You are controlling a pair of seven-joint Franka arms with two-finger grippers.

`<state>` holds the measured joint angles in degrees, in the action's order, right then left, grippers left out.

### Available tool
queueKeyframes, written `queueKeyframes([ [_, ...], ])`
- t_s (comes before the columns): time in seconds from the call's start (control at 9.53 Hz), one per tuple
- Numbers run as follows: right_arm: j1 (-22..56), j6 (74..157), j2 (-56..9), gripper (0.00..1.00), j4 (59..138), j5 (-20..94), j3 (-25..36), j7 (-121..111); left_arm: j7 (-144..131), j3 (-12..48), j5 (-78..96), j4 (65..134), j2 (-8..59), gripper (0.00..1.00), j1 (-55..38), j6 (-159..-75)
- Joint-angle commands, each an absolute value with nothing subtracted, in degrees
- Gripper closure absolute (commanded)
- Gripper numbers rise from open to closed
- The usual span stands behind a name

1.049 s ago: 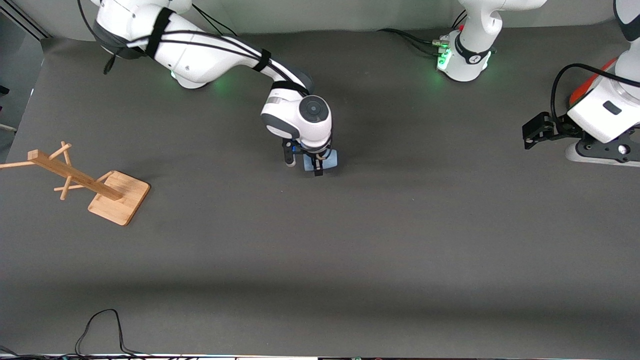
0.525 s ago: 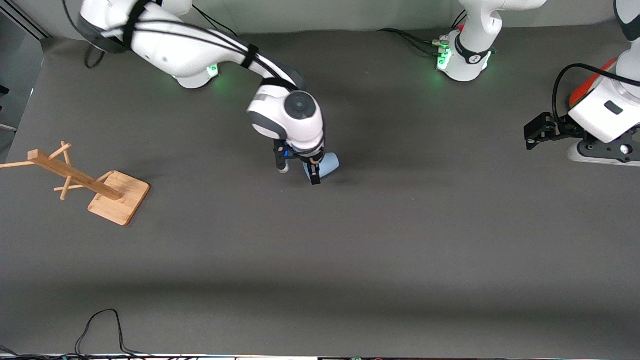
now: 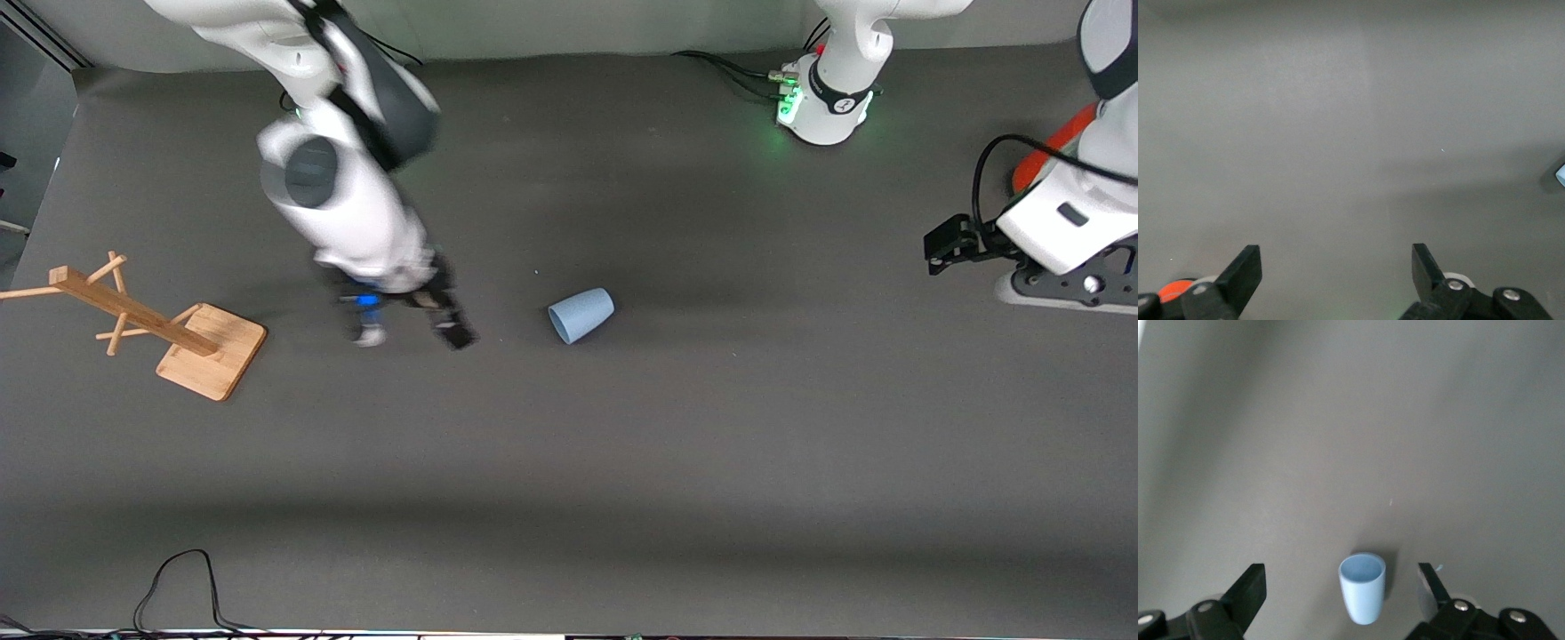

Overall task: Rotate and upright cup with both arms
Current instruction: 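Withdraw the right gripper while the left gripper reaches toward the cup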

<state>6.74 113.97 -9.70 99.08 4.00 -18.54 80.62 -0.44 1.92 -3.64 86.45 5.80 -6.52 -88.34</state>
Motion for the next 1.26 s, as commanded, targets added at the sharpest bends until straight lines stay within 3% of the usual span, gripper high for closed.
queueKeyframes([
  [0.0,7.65,107.02,1.55,0.00,104.24,9.22,-7.96,56.09,-0.88,2.72,-4.40,85.35,7.72,0.00,-7.99,-87.54],
  [0.31,7.47,95.56,7.54,0.00,103.01,8.35,3.75,31.96,-9.69,7.90,-5.09,77.65,14.03,0.00,-10.18,-82.12],
  [0.63,6.07,90.29,10.89,0.00,101.52,-1.36,4.66,28.67,-26.22,8.44,-8.43,62.26,26.07,0.00,-21.32,-74.01],
  [0.94,3.62,87.03,11.16,0.00,101.17,-1.58,5.97,23.85,-40.65,8.00,-12.90,52.77,38.54,0.00,-32.57,-75.75],
  [1.15,1.24,85.88,11.16,0.00,100.64,0.77,6.15,16.01,-48.39,7.82,-13.71,50.98,44.54,0.00,-36.90,-82.92],
])
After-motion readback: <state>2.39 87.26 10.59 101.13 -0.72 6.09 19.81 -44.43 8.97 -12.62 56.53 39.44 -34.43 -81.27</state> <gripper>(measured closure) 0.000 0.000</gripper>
